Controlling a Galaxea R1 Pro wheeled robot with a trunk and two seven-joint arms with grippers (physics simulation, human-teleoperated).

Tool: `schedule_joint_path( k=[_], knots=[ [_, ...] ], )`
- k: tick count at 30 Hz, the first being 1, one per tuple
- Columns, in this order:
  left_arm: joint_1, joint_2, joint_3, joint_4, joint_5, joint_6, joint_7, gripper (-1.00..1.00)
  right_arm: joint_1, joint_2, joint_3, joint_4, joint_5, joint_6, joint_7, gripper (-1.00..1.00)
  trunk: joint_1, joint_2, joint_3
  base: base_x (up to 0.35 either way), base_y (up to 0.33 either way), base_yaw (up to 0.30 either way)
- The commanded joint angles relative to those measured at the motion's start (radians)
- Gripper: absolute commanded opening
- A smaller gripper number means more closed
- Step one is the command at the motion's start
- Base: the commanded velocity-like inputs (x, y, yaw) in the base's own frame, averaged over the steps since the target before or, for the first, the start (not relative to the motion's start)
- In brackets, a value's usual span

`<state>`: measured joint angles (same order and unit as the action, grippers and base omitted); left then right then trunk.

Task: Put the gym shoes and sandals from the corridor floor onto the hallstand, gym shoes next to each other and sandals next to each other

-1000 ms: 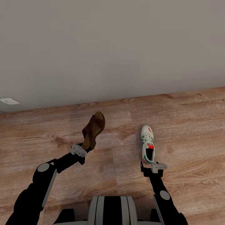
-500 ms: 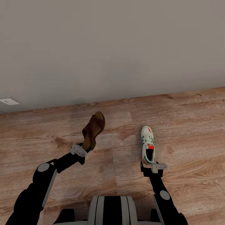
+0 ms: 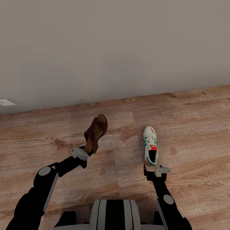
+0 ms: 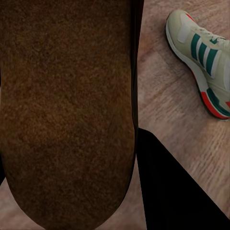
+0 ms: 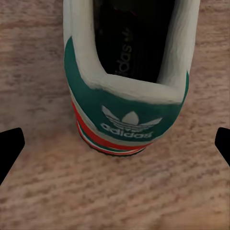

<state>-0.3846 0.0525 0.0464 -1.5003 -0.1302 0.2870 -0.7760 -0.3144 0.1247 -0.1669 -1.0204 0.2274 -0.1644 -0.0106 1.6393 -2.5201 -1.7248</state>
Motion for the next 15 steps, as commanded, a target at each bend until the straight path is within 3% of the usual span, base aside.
schedule_joint_path(
  k=[1,12,15],
  knots=[
    [0.000,0.000,0.001,-0.001,-0.006,0.004,-0.008,-1.00,0.000,0.001,-0.003,0.000,0.010,-0.003,-0.001,1.00,0.000,0.000,-0.001,0.000,0.000,0.000],
    [0.000,-0.002,0.001,-0.001,-0.006,0.004,-0.008,-1.00,0.000,0.001,-0.003,0.000,0.011,-0.003,-0.001,1.00,0.000,0.000,-0.003,0.000,0.000,0.000],
    [-0.001,-0.005,-0.013,-0.001,-0.007,0.004,-0.007,-1.00,0.000,0.001,-0.003,0.000,0.010,-0.003,-0.001,1.00,0.000,0.000,-0.003,0.010,0.000,0.000]
  ],
)
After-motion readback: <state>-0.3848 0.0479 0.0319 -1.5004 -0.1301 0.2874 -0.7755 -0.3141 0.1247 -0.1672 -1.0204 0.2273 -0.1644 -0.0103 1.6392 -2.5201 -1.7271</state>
